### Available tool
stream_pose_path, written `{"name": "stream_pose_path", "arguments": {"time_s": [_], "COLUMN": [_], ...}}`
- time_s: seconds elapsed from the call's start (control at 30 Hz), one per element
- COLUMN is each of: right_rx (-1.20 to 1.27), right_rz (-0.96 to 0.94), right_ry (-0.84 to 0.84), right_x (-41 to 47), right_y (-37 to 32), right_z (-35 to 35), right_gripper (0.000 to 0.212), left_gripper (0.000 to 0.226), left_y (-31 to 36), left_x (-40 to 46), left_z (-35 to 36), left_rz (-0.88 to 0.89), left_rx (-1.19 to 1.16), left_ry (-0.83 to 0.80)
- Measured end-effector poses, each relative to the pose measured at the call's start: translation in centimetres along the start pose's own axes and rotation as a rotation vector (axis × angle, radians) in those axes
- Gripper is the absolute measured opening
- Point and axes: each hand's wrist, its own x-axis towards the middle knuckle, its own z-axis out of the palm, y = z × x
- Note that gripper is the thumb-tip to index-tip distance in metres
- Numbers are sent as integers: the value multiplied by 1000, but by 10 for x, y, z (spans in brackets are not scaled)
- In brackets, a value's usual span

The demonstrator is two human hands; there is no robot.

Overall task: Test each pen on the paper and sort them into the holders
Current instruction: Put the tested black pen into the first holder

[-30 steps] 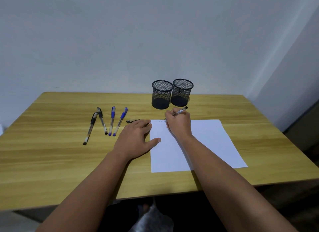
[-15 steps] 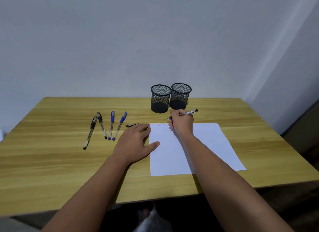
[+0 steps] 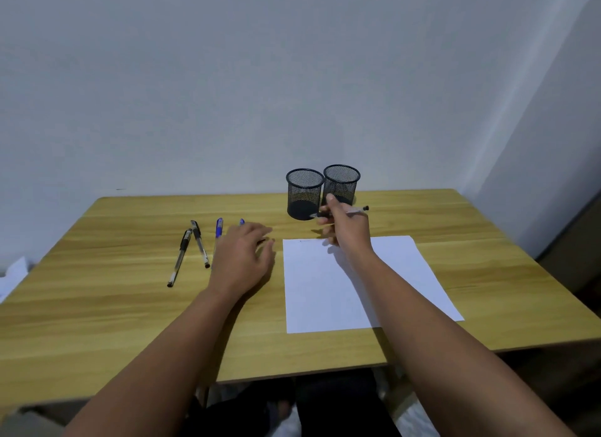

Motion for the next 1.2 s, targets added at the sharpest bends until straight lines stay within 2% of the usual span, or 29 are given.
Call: {"name": "stream_pose_path", "arguments": {"time_s": [0.13,0.2,0.37,0.47,0.57,0.67,0.77,1.0,1.2], "right_rx": [45,22,-21,-104,-171,-170,-162,-185,-298], "right_rz": [9,-9,34,2,-21,-22,-33,-40,-76], "right_ry": [-25,-55,-181,-245,-310,-358,-366,-443,-453], "right_x": [-3,-4,-11,-14,-18,-25,-32,-46,-54], "right_y": [-9,-13,-20,-17,-16,-19,-26,-49,-58], "right_z": [2,1,-5,-11,-17,-17,-16,-19,-31], "right_gripper": [19,19,14,7,6,12,15,12,17], "left_gripper": [38,33,27,23,23,20,22,21,9], "left_y": [-7,-8,-12,-9,1,10,17,46,65], "left_x": [14,16,14,14,16,20,22,22,23], "left_z": [-9,-11,-10,-15,-22,-32,-43,-69,-78], "left_rz": [-154,-163,-114,-110,-258,-357,-362,-330,-558], "left_rx": [287,382,414,193,-235,-509,-635,-721,-1021], "left_ry": [-214,-274,-223,-151,-155,-183,-185,-211,-103]}}
